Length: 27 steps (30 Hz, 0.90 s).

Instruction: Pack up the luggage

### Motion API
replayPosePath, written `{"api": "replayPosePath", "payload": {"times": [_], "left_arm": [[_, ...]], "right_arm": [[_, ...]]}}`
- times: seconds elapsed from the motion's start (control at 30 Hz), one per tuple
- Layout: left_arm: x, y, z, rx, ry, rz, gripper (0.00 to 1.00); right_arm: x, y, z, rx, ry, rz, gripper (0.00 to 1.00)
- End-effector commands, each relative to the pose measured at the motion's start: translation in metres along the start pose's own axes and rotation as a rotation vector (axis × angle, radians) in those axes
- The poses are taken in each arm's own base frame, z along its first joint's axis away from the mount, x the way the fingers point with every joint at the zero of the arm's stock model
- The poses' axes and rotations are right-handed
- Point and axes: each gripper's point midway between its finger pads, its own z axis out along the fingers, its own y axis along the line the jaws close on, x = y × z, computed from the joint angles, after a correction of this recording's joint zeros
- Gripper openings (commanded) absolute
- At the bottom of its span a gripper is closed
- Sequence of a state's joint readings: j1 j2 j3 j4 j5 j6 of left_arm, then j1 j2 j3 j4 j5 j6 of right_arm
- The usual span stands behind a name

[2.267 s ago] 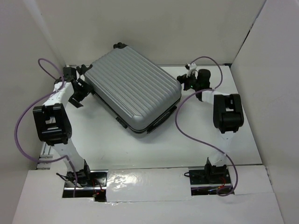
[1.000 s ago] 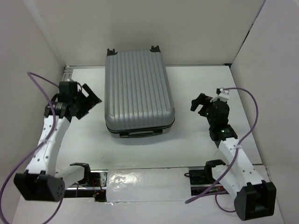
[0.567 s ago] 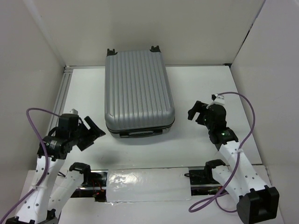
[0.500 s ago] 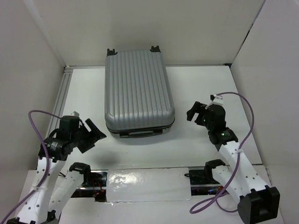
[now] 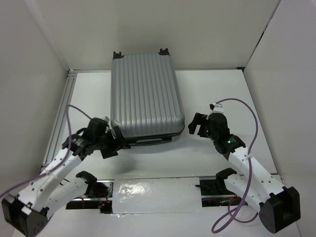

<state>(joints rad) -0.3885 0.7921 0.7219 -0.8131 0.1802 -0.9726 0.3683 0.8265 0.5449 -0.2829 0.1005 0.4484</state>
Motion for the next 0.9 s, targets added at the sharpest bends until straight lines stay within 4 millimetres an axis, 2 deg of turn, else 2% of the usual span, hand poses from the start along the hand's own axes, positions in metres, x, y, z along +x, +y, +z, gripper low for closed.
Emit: {"api": "replayPosePath", "payload": {"times": [0.0,0.03,0.07,0.1,0.17,0.33,0.37,0.47,0.6,0.73,0.83,0.87], "left_arm": [[-0.006,-0.035,0.021,-0.027,-0.056,0.059,0.86],[0.006,-0.047,0.024,-0.030,-0.036,0.113,0.88],[-0.004,-0.057,0.021,-0.061,-0.075,0.120,0.90],[-0.006,-0.055,0.031,-0.117,-0.061,0.122,0.92],[-0.011,-0.062,0.035,-0.136,-0.066,0.114,0.94],[-0.031,-0.063,0.050,-0.123,-0.081,0.046,0.95],[-0.031,-0.057,0.051,-0.137,-0.080,0.037,0.95],[-0.044,-0.055,0.051,-0.127,-0.137,0.005,0.96],[-0.065,-0.063,0.052,-0.096,-0.219,-0.010,0.96],[-0.076,-0.076,0.051,-0.089,-0.240,-0.011,0.96],[-0.071,-0.069,0.045,-0.146,-0.244,-0.003,0.96],[-0.067,-0.068,0.040,-0.147,-0.237,0.004,0.96]], "right_arm": [[-0.003,0.001,0.005,0.029,-0.022,0.008,0.92],[-0.003,-0.001,0.008,0.038,-0.025,0.008,0.92],[-0.006,0.001,0.008,0.031,-0.038,0.010,0.92],[-0.008,0.005,0.008,0.016,-0.046,-0.005,0.92],[-0.014,0.005,0.014,0.023,-0.072,-0.020,0.92],[-0.033,0.005,0.027,0.063,-0.122,-0.042,0.92],[-0.036,0.006,0.027,0.058,-0.132,-0.054,0.92],[-0.046,0.011,0.033,0.055,-0.143,-0.091,0.92],[-0.055,0.016,0.040,0.044,-0.170,-0.110,0.92],[-0.062,0.019,0.047,0.047,-0.190,-0.095,0.92],[-0.066,0.009,0.042,0.107,-0.203,-0.054,0.92],[-0.072,0.012,0.039,0.099,-0.219,-0.050,0.93]]}}
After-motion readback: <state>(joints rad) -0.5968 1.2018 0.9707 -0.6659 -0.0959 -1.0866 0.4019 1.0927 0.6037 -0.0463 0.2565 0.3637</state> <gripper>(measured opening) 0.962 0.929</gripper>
